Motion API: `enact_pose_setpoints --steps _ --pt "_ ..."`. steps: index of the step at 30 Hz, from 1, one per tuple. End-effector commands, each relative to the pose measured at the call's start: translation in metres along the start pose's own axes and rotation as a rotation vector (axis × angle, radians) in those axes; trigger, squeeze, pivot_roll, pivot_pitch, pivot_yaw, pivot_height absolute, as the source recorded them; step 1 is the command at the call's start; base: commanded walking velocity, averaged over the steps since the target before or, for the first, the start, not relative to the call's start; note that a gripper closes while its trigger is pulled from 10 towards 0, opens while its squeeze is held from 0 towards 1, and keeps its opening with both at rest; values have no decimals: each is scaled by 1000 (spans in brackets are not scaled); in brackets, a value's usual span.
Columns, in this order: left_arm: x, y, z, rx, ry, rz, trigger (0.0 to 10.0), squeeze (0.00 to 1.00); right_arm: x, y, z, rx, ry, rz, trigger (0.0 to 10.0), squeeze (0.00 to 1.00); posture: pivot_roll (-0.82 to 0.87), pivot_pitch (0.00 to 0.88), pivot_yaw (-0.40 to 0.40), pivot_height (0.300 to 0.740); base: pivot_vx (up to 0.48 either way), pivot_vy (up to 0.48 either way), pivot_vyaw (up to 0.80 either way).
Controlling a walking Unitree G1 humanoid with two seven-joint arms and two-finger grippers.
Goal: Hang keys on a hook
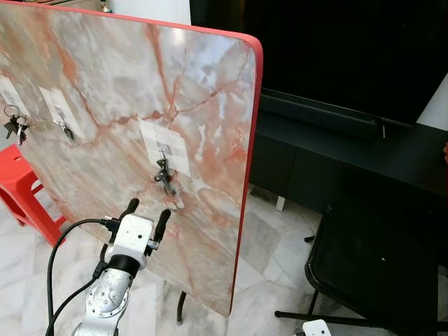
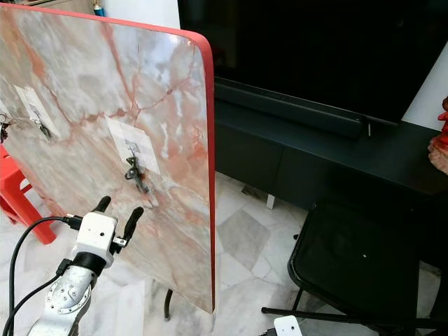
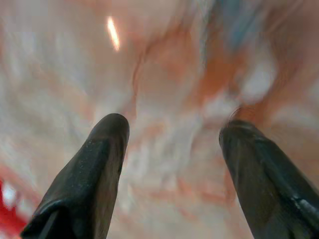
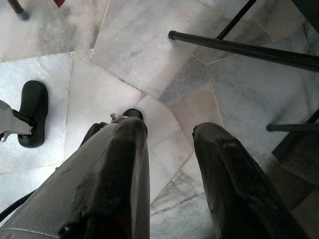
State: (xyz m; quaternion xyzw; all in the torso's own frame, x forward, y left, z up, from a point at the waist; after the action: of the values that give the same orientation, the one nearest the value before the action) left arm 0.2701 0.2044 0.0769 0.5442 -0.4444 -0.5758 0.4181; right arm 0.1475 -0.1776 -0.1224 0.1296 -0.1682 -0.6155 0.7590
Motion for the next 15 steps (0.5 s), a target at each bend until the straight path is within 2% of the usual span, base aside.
enact_pose_setpoints --steps 1,3,5,6,7,9,11,12,15 --pt "-9 -16 6 -62 43 50 10000 0 1 -1 0 -1 -9 -19 10000 0 75 0 -22 740 0 0 0" --pt "-14 -35 10 -133 75 100 10000 0 2 -1 0 -2 -10 -20 10000 0 74 0 -24 740 0 0 0" --pt "-14 -39 11 -148 78 110 10000 0 2 -2 0 -2 -10 -20 10000 0 74 0 -24 740 0 0 0" --pt "-17 -59 16 -227 112 151 10000 0 1 -2 0 -3 -11 -19 10000 0 72 0 -25 740 0 0 0" --pt "-17 -59 16 -227 112 151 10000 0 1 -2 0 -3 -11 -19 10000 0 72 0 -25 740 0 0 0" --pt "-20 -93 28 -365 171 242 10000 0 2 -2 0 -5 -11 -20 10000 0 71 0 -27 740 0 0 0" --pt "-20 -105 33 -424 179 253 10000 0 1 -2 0 -5 -11 -19 10000 0 69 0 -30 740 0 0 0" --pt "-18 -119 40 -501 188 259 10000 0 1 -2 0 -6 -11 -18 10000 0 68 0 -32 740 0 0 0" --pt "-13 -134 48 -599 187 268 10000 0 1 -2 0 -6 -11 -16 10000 0 67 0 -35 740 0 0 0"
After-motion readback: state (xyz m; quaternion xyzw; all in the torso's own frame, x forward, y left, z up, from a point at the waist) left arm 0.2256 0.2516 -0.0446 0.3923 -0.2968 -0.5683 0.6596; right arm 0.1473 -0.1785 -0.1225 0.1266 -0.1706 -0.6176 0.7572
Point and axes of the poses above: a point about 5 cm out from each wrist's last joint towards the gripper, its own z axis pointing back from the gripper into the wrist, its own y axis along the axis of the wrist's last joint, x = y × z, the point moved 2 cm from there along -z, pointing out of the wrist towards the gripper, and after that the axes turned 2 degrees about z, right-handed, at the moved point
